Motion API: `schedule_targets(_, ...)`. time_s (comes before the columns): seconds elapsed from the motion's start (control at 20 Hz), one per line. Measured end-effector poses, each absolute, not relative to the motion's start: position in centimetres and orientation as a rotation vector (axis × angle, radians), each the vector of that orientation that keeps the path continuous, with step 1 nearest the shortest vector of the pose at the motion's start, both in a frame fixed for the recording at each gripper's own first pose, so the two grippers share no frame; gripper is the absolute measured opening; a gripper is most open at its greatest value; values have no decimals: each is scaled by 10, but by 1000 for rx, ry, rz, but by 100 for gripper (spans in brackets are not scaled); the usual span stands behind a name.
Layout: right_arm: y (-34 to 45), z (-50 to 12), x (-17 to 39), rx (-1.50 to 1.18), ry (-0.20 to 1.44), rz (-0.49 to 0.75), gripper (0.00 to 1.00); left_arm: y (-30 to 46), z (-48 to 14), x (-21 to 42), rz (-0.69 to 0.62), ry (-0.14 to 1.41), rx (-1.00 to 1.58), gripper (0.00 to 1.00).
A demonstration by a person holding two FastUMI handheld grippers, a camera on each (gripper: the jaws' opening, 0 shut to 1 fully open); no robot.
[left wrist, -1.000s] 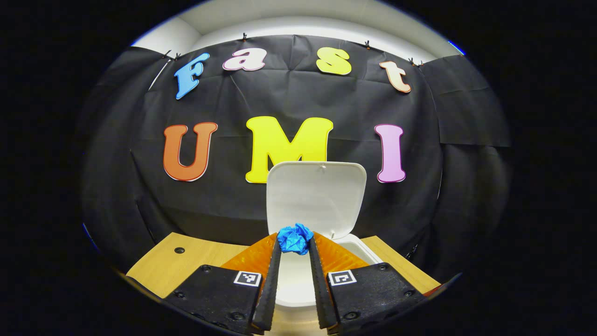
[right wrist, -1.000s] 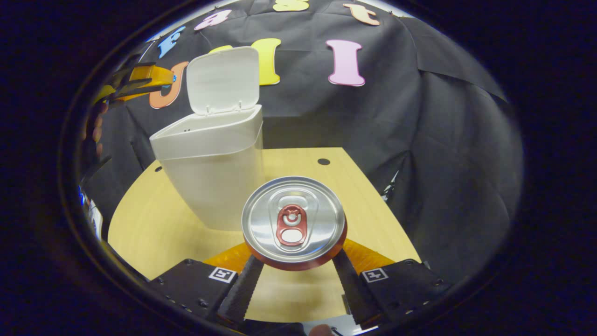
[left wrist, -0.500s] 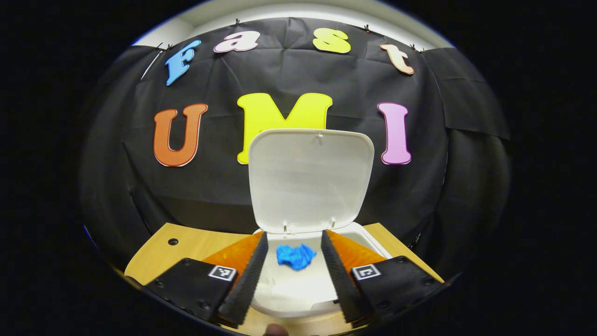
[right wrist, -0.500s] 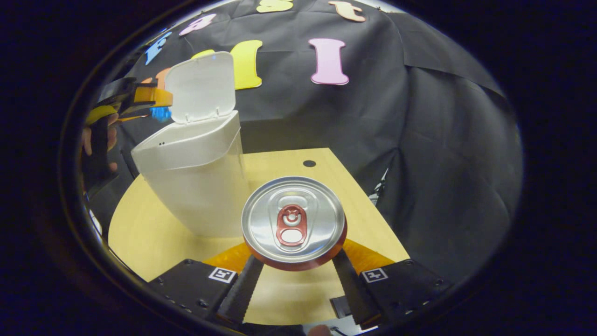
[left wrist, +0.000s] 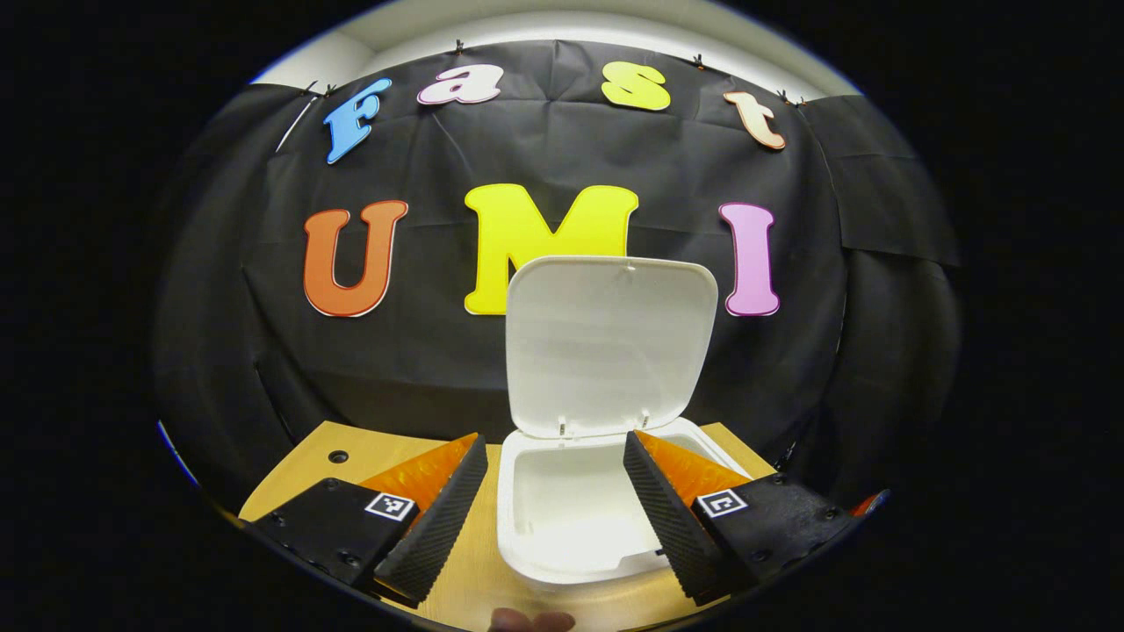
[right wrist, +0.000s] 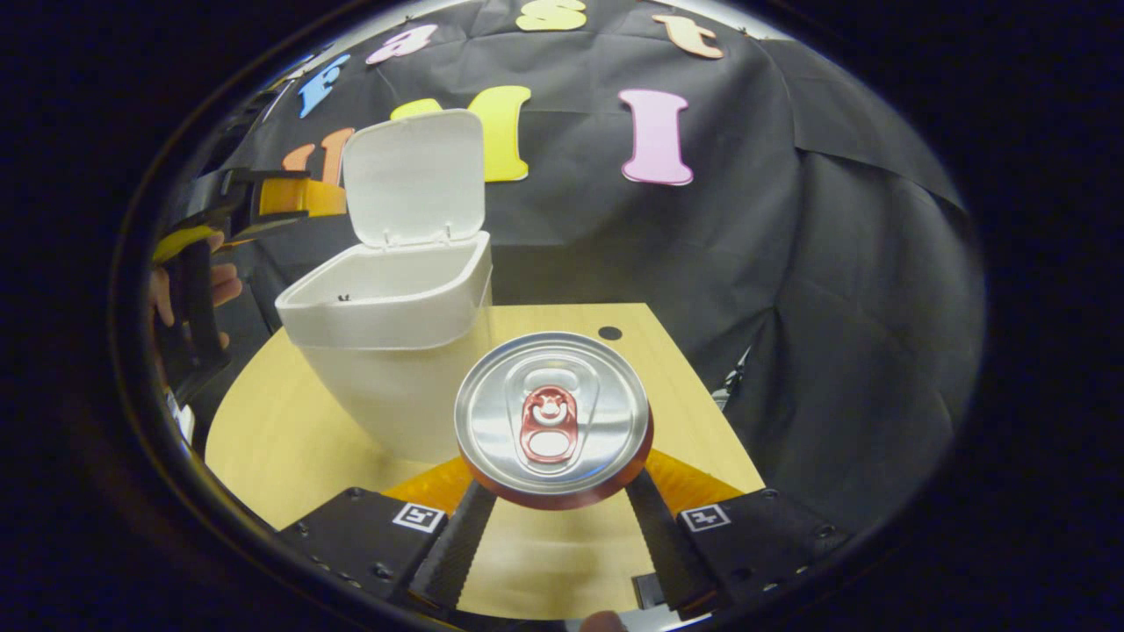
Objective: Press the lid of the desktop garbage bin to open it, pick up the crumpled paper on the desktop and throw it into the bin, then pick up the pop can on the desktop and drop it into the bin, and finally close the garbage bin lid.
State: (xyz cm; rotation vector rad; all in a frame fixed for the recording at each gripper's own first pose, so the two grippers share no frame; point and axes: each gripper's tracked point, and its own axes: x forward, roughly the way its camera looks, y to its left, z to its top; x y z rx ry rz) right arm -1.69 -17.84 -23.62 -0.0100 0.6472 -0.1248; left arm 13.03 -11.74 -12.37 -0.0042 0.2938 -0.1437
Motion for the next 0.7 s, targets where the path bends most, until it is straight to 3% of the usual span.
schedule_targets(0.45, -132, -133, 49, -34, 586, 27, 82, -42, -115, 89, -20, 280, -15, 100)
schedule_targets(0.7, -73, -116, 97, -76, 564, 162, 82, -3, -108, 57, 68, 276, -17, 100)
